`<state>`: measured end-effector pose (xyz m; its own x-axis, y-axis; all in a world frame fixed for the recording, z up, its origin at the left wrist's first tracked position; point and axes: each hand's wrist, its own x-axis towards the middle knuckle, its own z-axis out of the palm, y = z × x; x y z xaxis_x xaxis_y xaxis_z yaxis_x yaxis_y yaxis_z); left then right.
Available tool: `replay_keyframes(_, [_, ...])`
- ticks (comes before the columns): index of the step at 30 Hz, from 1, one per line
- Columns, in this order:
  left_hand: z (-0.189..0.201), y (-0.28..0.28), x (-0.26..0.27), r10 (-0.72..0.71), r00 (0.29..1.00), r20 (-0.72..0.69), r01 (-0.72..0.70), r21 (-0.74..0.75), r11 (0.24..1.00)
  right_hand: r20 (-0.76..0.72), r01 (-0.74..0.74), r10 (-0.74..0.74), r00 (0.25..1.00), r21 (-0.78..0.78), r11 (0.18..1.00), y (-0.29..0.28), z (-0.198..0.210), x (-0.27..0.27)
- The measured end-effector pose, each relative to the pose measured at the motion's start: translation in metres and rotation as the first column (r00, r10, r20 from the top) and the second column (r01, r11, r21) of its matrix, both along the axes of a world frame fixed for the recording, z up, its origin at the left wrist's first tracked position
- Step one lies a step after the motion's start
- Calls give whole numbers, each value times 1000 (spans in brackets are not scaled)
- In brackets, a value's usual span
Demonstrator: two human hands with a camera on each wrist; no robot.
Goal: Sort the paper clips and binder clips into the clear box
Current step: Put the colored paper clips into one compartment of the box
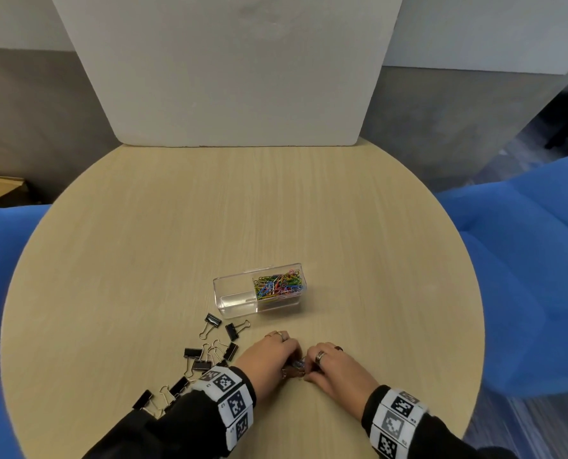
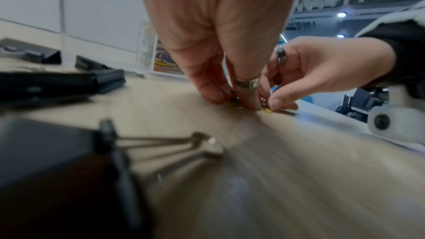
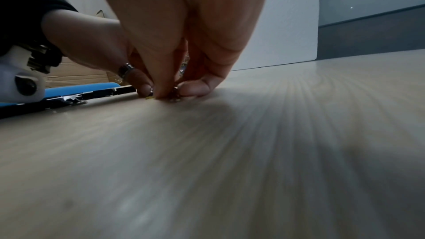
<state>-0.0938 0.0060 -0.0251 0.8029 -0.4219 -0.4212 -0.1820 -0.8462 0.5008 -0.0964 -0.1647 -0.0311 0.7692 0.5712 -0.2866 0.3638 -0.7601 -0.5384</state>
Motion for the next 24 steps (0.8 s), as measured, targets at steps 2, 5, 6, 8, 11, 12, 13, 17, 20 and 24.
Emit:
replay_keyframes(2, [1, 0, 1, -17, 1000, 17, 17, 29, 999, 8, 38, -38, 999, 1, 999, 1, 1, 3])
replay_keyframes(5, [3, -1, 2, -39, 999, 34, 35, 92, 995, 52, 83, -82, 995, -18, 996, 0, -2, 10])
replay_keyframes(6, [5, -2, 3, -50, 998, 41, 45, 120, 992, 75, 78, -75, 994, -38, 996, -1, -4, 11])
replay_keyframes(8, [7, -4, 4, -73, 996, 48, 64, 159, 985, 110, 77, -71, 991, -59, 995, -2, -7, 14])
replay_keyframes(11, [10, -6, 6, -62, 998, 27, 56, 164, 985, 132, 66, -57, 990, -63, 996, -2, -7, 17])
replay_keyframes(12, [10, -6, 7, -41, 999, 16, 38, 156, 987, 132, 55, -45, 990, -77, 995, -2, -7, 18])
replay_keyframes(13, [10, -5, 8, -16, 1000, 4, 15, 142, 990, 133, 50, -36, 990, -106, 993, -1, -7, 19])
replay_keyframes(17, [21, -1, 11, 94, 995, 22, -94, -10, 996, 169, 22, 4, 986, -157, 987, 2, -5, 23])
replay_keyframes(20, [44, 4, 19, 270, 950, 155, -227, -246, 942, 174, 34, -2, 985, -179, 983, 2, -8, 25])
replay_keyframes(24, [61, 13, 43, 448, 839, 308, -335, -356, 872, 205, 35, 8, 979, -207, 978, 5, -9, 27])
